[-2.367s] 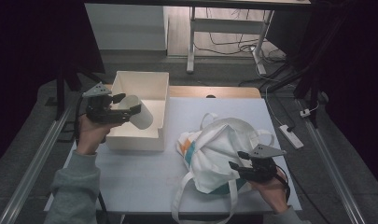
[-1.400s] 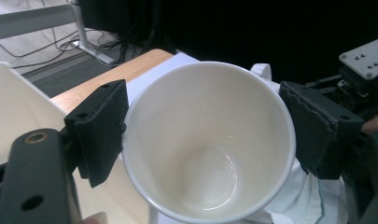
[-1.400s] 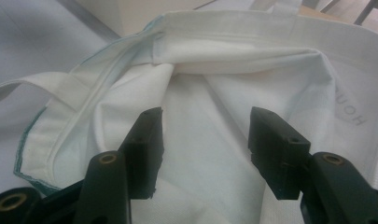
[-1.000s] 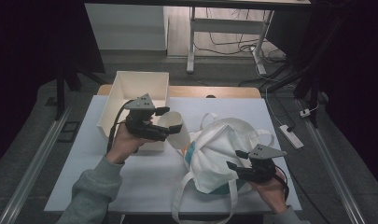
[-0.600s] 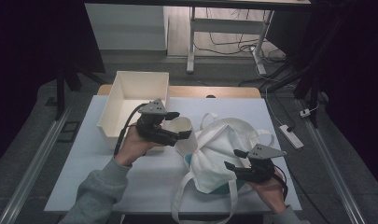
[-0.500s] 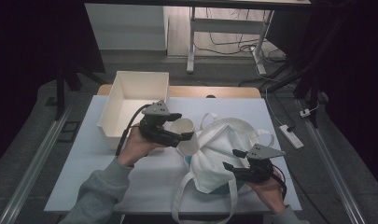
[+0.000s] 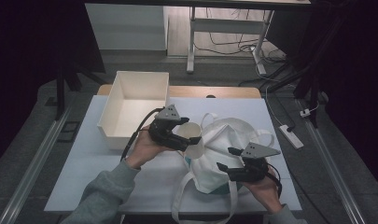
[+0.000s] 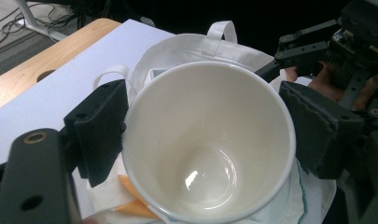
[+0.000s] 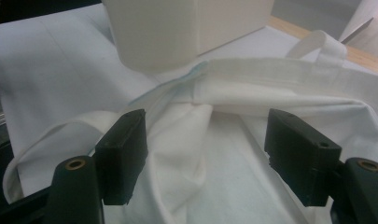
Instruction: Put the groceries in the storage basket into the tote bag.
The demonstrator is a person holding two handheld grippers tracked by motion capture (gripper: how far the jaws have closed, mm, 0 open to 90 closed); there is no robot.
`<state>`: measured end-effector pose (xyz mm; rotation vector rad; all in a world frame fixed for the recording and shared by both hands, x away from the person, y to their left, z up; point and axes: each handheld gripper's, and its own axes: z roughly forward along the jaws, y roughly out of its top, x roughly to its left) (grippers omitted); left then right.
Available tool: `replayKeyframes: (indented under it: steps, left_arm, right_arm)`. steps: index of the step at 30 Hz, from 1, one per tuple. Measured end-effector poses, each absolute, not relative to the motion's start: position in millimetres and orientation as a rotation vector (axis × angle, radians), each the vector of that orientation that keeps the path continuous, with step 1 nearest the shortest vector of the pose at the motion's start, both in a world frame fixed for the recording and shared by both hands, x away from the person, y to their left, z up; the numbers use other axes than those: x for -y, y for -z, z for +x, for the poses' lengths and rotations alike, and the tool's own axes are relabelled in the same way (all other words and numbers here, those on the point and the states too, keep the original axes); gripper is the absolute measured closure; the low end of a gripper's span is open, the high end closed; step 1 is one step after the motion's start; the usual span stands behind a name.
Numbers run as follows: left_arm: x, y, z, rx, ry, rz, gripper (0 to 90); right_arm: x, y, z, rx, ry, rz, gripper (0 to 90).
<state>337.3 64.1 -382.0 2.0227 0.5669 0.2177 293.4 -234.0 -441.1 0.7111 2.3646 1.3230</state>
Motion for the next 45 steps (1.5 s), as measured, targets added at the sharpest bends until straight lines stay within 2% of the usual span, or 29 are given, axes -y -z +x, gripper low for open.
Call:
replayKeyframes:
  steps: [30, 36, 41, 45]
  left_arm:
    - [-30, 398, 340, -0.533, -0.153, 2.06, 19.6]
    - [-26, 399, 338, -0.524, -0.145, 2.055, 19.5]
    - [-25, 400, 337, -0.51, -0.138, 2.066, 19.5]
    - [-24, 400, 337, -0.512, -0.138, 2.072, 19.4]
  right_arm:
    - [185, 435, 303, -2.329, -1.333, 0.669, 10.4]
    - [171, 437, 308, -2.329, -1.307, 0.653, 10.9]
    - [168, 438, 309, -2.321, -1.313, 0.637, 19.4]
    - [168, 437, 309, -2.33, -1.303, 0.64, 20.2]
